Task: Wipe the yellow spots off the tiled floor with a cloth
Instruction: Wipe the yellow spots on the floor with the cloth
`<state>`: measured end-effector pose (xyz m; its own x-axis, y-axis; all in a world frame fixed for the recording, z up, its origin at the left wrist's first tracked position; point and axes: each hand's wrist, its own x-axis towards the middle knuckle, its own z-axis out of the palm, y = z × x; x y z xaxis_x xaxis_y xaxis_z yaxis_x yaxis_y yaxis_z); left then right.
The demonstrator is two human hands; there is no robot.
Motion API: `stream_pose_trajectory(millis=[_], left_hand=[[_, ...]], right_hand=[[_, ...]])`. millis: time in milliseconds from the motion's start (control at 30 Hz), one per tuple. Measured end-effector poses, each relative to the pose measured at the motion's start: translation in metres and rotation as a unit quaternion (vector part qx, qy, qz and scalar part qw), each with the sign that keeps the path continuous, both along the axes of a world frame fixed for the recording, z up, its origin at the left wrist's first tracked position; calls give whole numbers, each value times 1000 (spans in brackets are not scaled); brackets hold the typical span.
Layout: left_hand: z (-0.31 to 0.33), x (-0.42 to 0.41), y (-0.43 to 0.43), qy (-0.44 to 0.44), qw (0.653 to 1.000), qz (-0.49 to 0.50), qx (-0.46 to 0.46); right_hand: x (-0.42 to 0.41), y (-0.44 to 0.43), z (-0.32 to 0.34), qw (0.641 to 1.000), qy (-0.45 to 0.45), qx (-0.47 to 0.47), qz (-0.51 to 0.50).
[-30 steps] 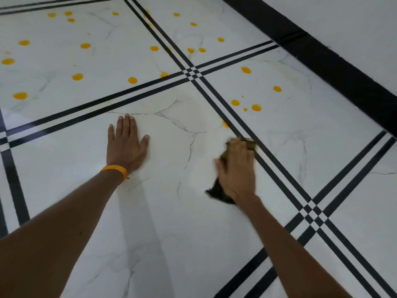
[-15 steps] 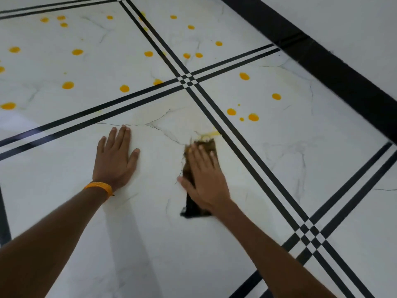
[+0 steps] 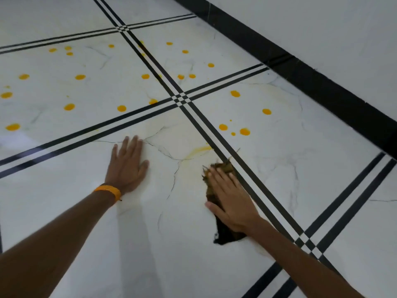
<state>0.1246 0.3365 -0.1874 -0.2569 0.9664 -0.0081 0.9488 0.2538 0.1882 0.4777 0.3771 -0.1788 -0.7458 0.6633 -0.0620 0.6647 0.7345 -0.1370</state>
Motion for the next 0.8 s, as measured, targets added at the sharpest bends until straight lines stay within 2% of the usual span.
stream_pose_trajectory(millis=[33, 100, 167, 200, 233, 300, 333, 400, 500, 567, 633, 700, 800], left_hand=[[1, 4, 7, 0, 1000, -8, -4], [-2, 8, 12, 4, 1000, -4, -5], [-8, 7, 11, 15, 1000, 3, 14], [-11, 6, 13, 15, 1000, 3, 19], [-12, 6, 15, 11, 1000, 1, 18], [-13, 8, 14, 4, 1000, -2, 18], [-13, 9, 14, 2, 1000, 0, 19], [-10, 8, 15, -5, 1000, 7, 9], [-6, 7, 15, -6, 1000, 18, 2], [-3, 8, 18, -11, 1000, 19, -3], [-3, 9, 18, -19, 1000, 18, -4], [-4, 9, 14, -24, 1000, 19, -5], [-3, 13, 17, -33, 999, 17, 7]], right_hand=[[9, 10, 0, 1000, 5, 9, -3], [5, 46, 2, 995, 11, 21, -94], [-36, 79, 0, 984, 21, 26, -173], [-65, 85, -1, 984, 29, 26, -171], [-92, 82, -2, 989, 35, 21, -142], [-118, 54, -4, 999, 33, 14, -22], [-113, 41, -5, 999, 29, 16, 31], [-82, 37, -6, 996, 35, 7, 76], [-56, 69, -7, 999, 32, 17, -5], [-82, 88, -6, 994, 22, 13, -108], [-128, 81, -1, 989, 34, -6, -144], [-149, 50, -2, 997, 28, -16, -67], [-108, 27, 0, 995, 28, -26, 94]])
